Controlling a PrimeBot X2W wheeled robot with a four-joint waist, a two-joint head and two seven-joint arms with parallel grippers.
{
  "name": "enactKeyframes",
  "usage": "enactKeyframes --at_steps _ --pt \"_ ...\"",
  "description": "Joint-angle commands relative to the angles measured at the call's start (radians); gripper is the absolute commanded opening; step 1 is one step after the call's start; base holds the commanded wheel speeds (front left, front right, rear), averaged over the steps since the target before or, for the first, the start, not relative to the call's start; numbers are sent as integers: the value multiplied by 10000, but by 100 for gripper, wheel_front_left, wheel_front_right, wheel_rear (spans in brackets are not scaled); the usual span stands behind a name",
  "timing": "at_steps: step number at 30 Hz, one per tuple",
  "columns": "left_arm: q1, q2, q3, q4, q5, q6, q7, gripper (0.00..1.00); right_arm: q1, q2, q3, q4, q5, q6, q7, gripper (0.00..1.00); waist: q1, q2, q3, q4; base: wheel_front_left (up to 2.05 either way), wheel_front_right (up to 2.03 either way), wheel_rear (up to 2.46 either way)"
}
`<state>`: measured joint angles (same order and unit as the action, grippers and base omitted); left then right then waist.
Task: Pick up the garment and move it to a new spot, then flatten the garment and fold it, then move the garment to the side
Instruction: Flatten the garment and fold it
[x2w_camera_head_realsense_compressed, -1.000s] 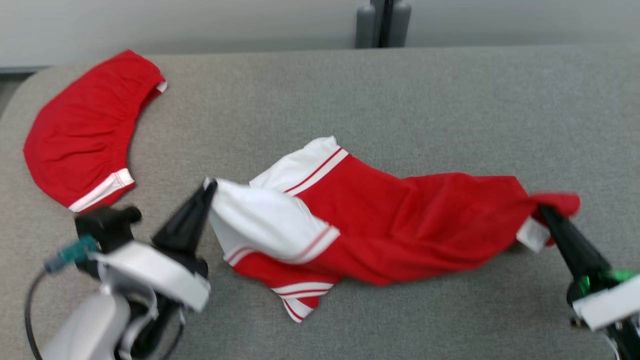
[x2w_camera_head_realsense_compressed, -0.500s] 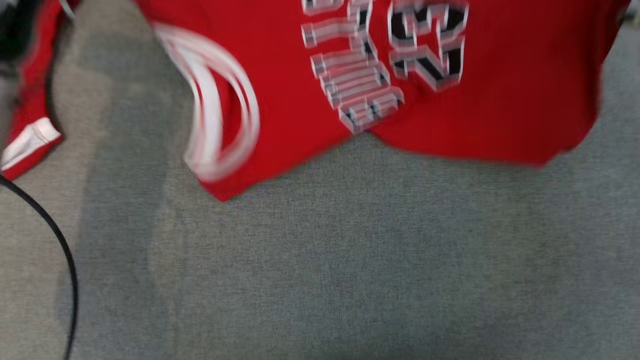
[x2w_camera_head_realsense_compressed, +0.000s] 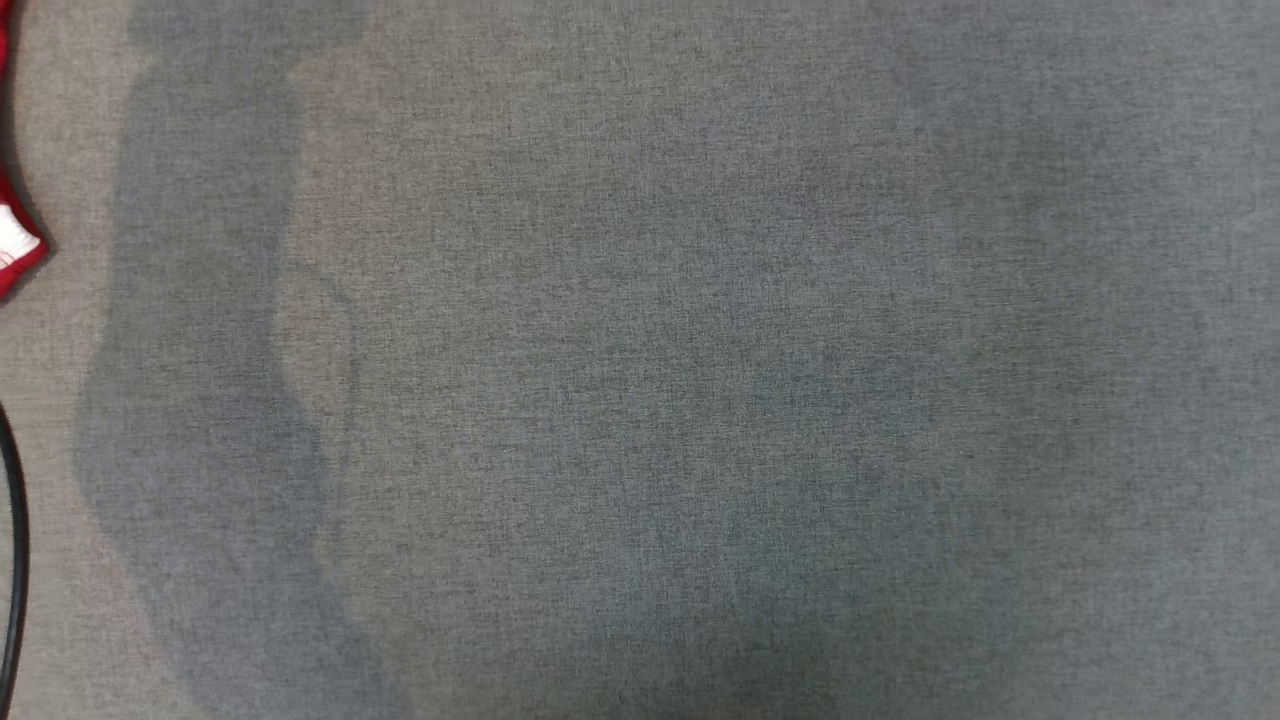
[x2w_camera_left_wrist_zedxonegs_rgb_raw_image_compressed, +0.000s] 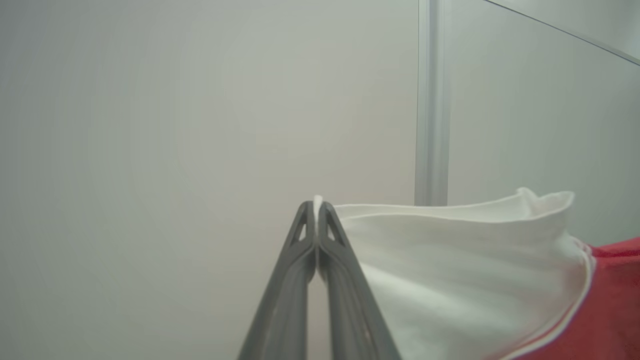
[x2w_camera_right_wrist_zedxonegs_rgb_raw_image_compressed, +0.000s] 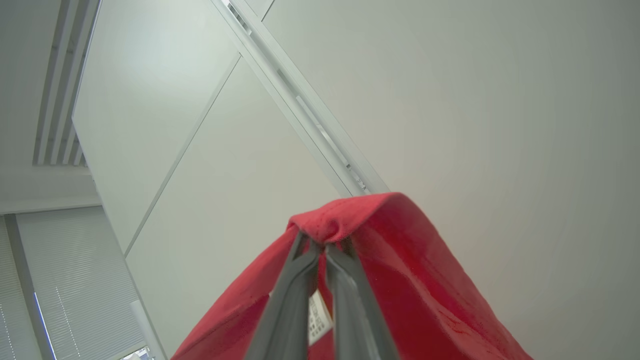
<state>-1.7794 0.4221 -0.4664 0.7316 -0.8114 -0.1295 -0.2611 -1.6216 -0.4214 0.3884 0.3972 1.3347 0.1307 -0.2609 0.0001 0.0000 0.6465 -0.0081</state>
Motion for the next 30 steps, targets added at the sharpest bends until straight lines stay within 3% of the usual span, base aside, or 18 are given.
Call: enactKeyframes --at_steps 1,10,18,26,30 --pt "217 -65 -255 6 -155 -13 -20 0 199 2 -188 114 -159 3 -54 0 -1 0 77 48 0 0 0" --pt "1903 342 -2572 -445 -1620 -14 136 0 1988 -321 1453 1545 340 5 549 0 -1 0 143 236 0 0 0" --pt "4002 1084 -4669 -1884 -2914 -15 188 0 4286 -614 2632 1581 1408 5 1617 0 -1 0 -555 108 0 0 0" --pt "6156 1779 -5488 -2859 -3251 -15 -29 0 6567 -1266 2962 589 2494 5 2406 0 -1 0 -1890 84 0 0 0" --pt "7320 1961 -5040 -3145 -3032 -15 -44 0 7704 -1629 2912 22 2971 5 2809 0 -1 0 -2636 63 0 0 0"
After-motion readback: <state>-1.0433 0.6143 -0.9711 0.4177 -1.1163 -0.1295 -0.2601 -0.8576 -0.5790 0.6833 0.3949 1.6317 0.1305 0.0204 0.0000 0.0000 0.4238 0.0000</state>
